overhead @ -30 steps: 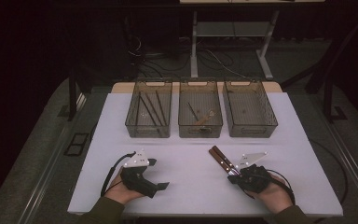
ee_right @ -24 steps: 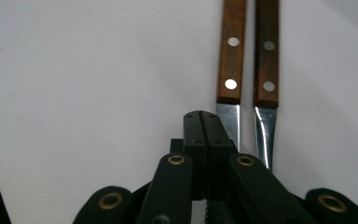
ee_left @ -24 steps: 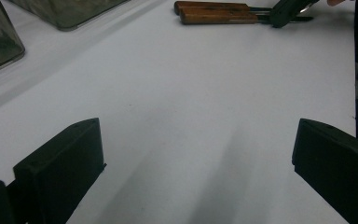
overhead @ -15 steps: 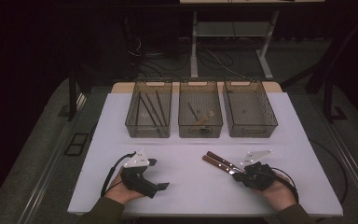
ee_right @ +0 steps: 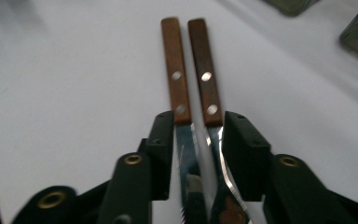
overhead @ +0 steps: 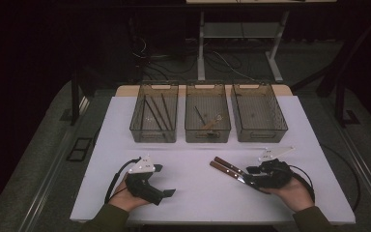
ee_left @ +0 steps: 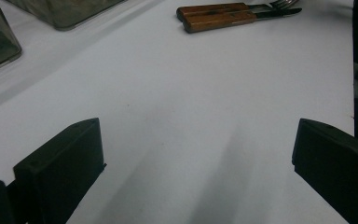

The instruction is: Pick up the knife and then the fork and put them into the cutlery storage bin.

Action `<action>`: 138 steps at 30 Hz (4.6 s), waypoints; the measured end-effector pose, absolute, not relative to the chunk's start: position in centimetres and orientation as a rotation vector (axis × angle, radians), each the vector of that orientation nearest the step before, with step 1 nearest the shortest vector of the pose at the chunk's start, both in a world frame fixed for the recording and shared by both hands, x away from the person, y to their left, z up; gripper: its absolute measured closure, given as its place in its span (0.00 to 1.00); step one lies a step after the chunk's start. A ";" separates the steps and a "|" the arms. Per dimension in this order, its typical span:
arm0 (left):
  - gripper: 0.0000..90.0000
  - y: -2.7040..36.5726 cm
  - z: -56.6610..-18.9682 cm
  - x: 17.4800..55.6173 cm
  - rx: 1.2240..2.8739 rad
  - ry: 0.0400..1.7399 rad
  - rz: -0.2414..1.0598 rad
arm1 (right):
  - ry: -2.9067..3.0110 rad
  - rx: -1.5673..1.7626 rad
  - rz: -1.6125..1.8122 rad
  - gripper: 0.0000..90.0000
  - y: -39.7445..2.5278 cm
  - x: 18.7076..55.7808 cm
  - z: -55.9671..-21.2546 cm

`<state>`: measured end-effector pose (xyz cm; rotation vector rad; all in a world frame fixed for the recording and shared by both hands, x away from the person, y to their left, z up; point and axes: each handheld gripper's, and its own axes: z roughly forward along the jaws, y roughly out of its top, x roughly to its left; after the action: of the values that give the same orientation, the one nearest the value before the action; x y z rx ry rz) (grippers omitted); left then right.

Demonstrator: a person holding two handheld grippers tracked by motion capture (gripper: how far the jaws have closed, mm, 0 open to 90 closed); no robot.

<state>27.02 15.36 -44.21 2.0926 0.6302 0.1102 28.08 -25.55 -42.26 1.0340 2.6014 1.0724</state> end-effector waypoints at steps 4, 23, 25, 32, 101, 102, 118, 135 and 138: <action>0.01 15.4 -44.2 27.1 2.094 0.629 0.109 | 2.609 1.014 1.078 0.61 -25.0 29.2 -42.1; 0.01 15.4 -44.3 27.1 2.089 0.628 0.106 | 2.649 0.919 1.018 0.77 -23.9 30.4 -43.3; 0.01 15.4 -44.3 27.1 2.089 0.628 0.106 | 2.652 0.915 1.003 0.78 -23.9 30.4 -43.4; 0.01 15.4 -44.3 27.1 2.091 0.627 0.104 | 2.666 0.910 0.986 0.79 -24.0 30.5 -43.8; 0.01 15.2 -44.3 27.0 2.092 0.623 0.098 | 2.679 0.882 1.021 0.85 -25.3 31.0 -44.6; 0.01 15.2 -44.3 27.0 2.092 0.624 0.098 | 2.679 0.875 1.016 0.85 -25.3 31.0 -44.6; 0.01 15.3 -44.3 27.1 2.095 0.619 0.098 | 2.970 0.735 0.416 0.83 -20.8 34.3 -42.3; 0.01 15.3 -44.3 27.1 2.090 0.616 0.098 | 2.928 0.791 0.448 0.85 -21.1 34.9 -41.2; 0.01 15.3 -44.3 27.1 2.093 0.615 0.096 | 2.883 0.822 0.542 0.85 -21.9 35.0 -40.5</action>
<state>27.11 15.31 -44.27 2.0925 0.6150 0.0964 34.97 -21.89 -40.48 0.8217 2.8833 0.5418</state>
